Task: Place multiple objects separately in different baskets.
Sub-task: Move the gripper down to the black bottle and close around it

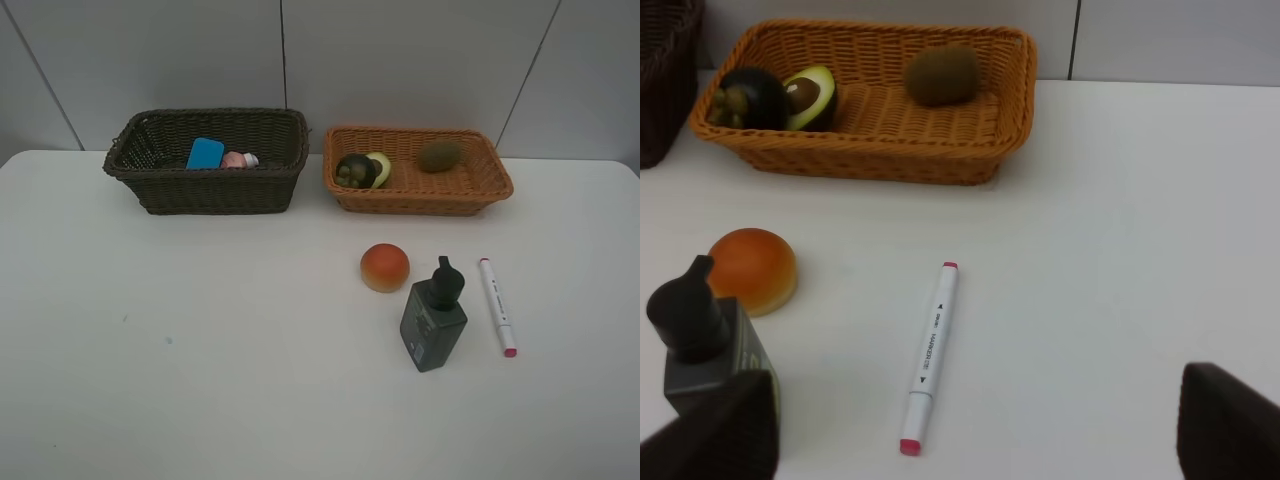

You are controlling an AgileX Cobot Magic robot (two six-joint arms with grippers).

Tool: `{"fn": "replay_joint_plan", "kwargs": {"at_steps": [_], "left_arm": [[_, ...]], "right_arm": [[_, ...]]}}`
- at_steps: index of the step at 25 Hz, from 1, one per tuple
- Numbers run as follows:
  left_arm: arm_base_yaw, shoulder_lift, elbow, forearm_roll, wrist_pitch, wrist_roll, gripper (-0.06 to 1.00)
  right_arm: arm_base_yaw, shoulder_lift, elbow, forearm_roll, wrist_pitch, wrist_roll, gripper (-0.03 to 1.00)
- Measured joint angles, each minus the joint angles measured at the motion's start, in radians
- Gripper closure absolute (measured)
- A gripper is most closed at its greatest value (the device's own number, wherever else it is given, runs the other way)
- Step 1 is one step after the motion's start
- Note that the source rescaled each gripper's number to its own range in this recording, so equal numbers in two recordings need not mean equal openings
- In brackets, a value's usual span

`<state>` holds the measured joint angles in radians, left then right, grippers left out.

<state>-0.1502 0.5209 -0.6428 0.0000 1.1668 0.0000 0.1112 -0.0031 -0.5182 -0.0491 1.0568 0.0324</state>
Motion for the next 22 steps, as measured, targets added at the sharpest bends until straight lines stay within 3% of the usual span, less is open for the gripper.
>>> {"fn": "replay_joint_plan", "kwargs": {"at_steps": [11,22], "left_arm": [[0.000,-0.462,0.109,0.000,-0.052,0.036,0.02],[0.000,-0.525,0.136,-0.007,-0.097,0.054,0.02]], "right_arm": [[0.000,0.000,0.000,0.000,0.000,0.000,-0.03],[0.000,0.000,0.000,0.000,0.000,0.000,-0.03]]}}
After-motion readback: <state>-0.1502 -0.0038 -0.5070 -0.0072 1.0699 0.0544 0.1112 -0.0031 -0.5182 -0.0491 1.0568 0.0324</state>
